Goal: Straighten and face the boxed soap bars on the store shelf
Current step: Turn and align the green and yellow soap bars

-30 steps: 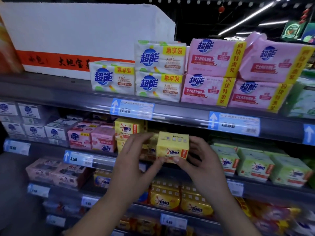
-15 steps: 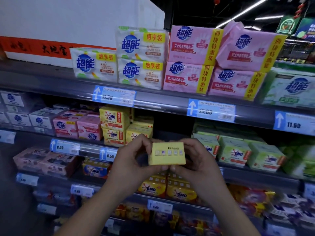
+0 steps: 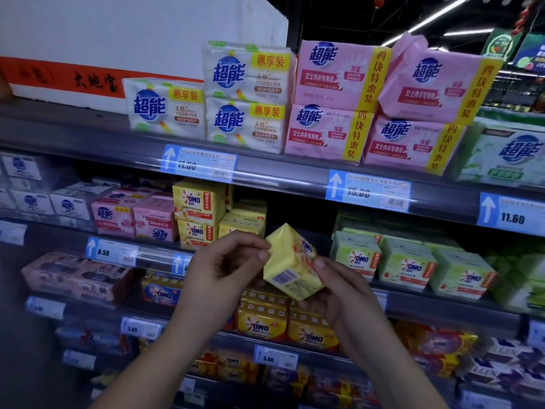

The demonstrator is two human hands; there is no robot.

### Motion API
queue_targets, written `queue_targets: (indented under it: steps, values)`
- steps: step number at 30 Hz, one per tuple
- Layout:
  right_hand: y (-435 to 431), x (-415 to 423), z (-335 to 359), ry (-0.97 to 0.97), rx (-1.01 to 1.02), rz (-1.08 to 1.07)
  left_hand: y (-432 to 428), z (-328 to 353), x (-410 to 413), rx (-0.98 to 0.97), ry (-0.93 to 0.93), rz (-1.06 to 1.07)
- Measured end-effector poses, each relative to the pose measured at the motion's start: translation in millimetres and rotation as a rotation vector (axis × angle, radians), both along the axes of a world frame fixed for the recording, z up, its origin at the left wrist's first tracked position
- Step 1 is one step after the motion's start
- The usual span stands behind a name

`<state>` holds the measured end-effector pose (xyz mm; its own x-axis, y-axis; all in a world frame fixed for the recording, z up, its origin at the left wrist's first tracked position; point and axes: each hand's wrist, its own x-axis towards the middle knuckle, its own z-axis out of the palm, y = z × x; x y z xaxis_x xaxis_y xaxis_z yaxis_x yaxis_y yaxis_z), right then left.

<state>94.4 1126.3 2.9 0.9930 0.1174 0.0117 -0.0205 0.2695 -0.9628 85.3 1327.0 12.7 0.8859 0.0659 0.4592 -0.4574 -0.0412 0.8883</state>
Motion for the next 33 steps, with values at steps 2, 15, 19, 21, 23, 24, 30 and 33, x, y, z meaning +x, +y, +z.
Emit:
queue_targets:
  steps: [2,15,19,21,23,24,30,33]
  values:
    - [2,0,3,-0.045,-0.063,-0.029,2,-1,2,0.025,0.047,0.002]
    - [11,-2,14,-0.166,-0.065,0.023,-1,9,8,-0.14,0.41,-0.154]
    - [11,1,15,-0.185,-0.031,0.022,0,9,9,-0.151,0.333,-0.141]
    - [11,3,15,-0.197,-0.012,0.036,2,10,8,-0.18,0.265,-0.133]
    - [10,3,15,-0.22,-0.017,0.033,5,11,6,-0.144,0.171,-0.133]
    - [9,4,15,-0.245,-0.037,0.023,7,11,6,-0.11,0.135,-0.132]
    - [2,10,11,-0.368,-0.163,0.075,12,9,8,-0.086,-0.009,-0.12]
    - [2,11,5,-0.408,-0.234,0.074,14,7,9,-0.059,-0.064,-0.121]
